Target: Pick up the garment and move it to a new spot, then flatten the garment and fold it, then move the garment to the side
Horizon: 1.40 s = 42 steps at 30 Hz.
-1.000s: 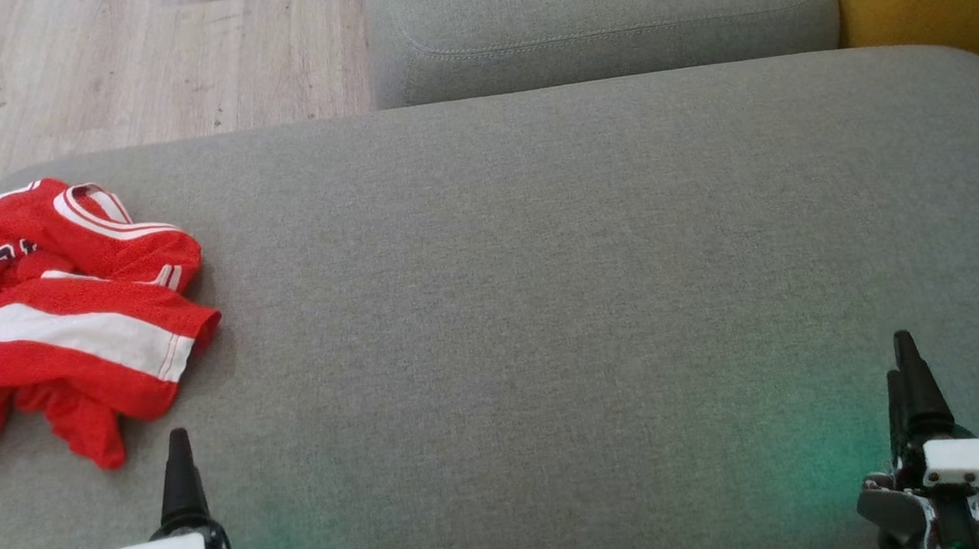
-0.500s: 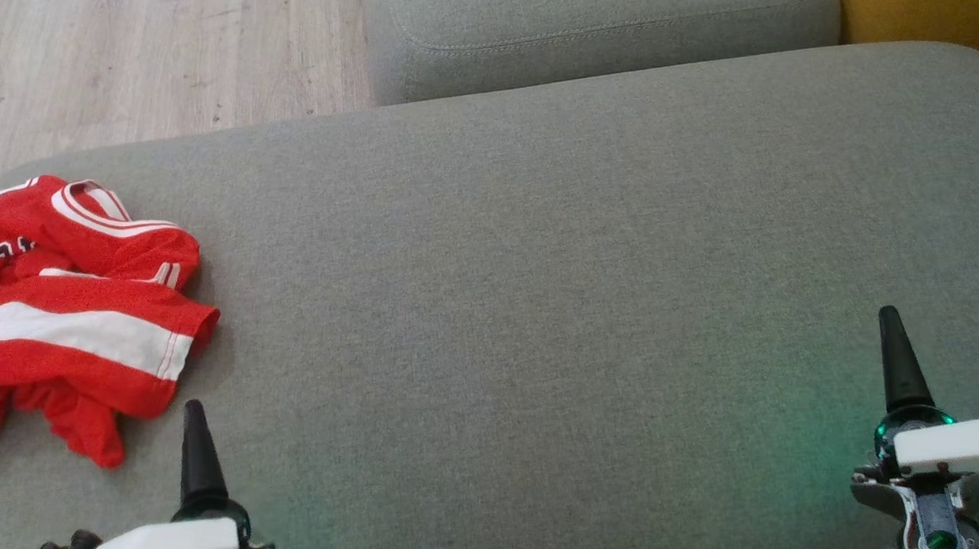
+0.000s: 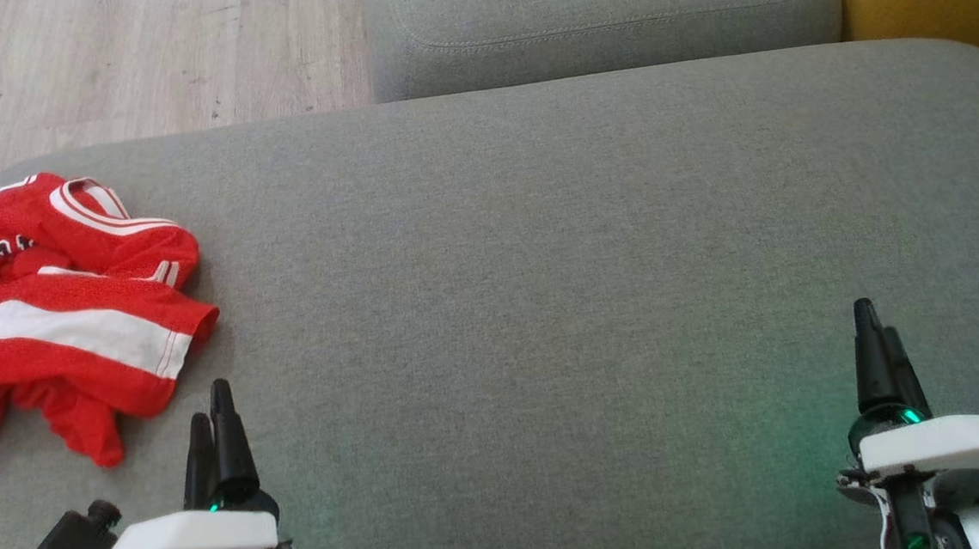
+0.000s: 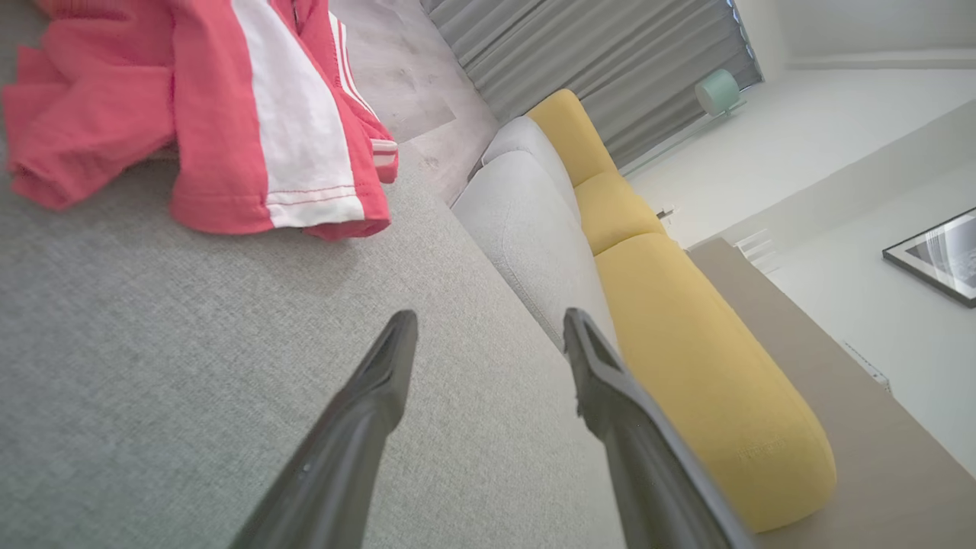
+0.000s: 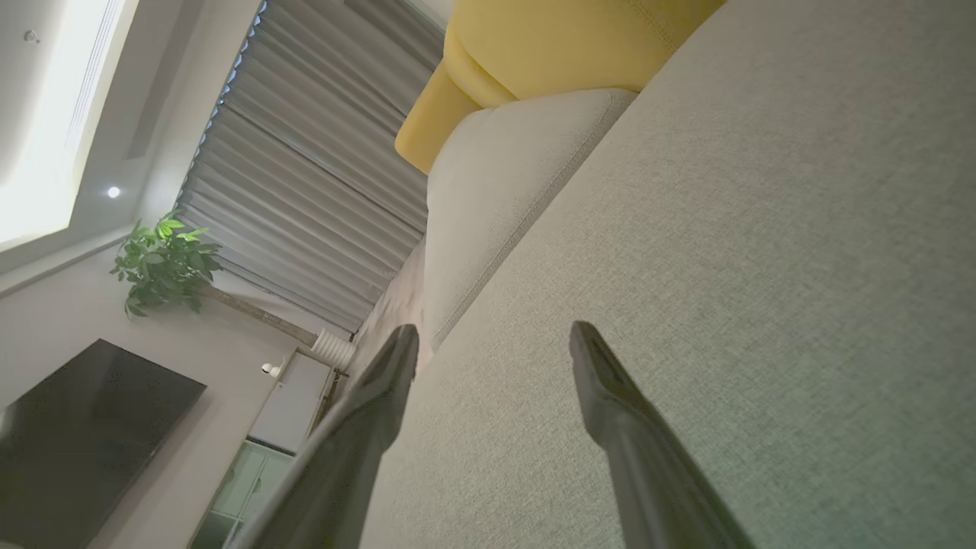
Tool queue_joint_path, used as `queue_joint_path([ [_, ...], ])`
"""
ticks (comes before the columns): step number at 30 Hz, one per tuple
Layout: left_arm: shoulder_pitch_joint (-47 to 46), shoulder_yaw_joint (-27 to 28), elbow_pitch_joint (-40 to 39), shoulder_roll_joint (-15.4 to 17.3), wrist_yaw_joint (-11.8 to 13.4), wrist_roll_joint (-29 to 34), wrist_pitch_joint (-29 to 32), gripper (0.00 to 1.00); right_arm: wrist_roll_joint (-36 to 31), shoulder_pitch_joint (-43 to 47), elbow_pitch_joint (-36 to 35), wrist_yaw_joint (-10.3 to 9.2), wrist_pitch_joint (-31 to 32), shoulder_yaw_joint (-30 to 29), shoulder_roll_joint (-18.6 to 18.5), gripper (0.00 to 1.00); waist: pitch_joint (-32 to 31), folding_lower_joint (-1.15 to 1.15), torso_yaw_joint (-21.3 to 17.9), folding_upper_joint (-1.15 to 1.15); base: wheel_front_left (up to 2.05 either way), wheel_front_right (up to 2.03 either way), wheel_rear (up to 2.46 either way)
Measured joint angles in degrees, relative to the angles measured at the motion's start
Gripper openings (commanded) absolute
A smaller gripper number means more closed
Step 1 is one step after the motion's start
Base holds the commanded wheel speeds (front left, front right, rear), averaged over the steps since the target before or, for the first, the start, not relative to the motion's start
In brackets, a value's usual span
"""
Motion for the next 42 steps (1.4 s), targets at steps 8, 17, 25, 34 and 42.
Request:
queue_joint_path([
  [8,0.79,-1.57,-0.93,0.02,0.30,6.21,-1.38,1.00,-5.84,0.01,-0.63,0.00,-1.37,0.97,-0.01,1.00,-0.11,0.00,0.07,0.00,0.00,0.00,0.00],
  [17,1.14,-2.83,-0.68,0.04,1.24,13.40,-2.71,1.00,-12.78,0.01,-0.83,0.01,-2.82,1.88,-0.02,1.00,-0.14,0.00,0.05,0.00,0.00,0.00,0.00],
  [25,1.13,-3.79,0.85,0.05,1.81,19.95,-4.11,1.00,-19.20,-0.02,-0.52,0.01,-4.04,3.36,-0.07,1.00,0.29,0.00,0.01,0.00,0.00,0.00,0.00],
  [34,1.09,-5.28,1.37,0.07,2.30,26.14,-5.60,1.00,-25.79,-0.04,-0.14,0.01,-5.57,4.26,-0.09,1.00,0.57,0.00,0.15,0.00,0.00,0.00,0.00],
  [42,1.09,-6.06,1.97,0.09,2.82,31.62,-6.99,1.00,-31.45,-0.05,-0.09,0.01,-7.03,5.20,-0.11,1.00,0.49,0.00,0.20,0.00,0.00,0.00,0.00],
])
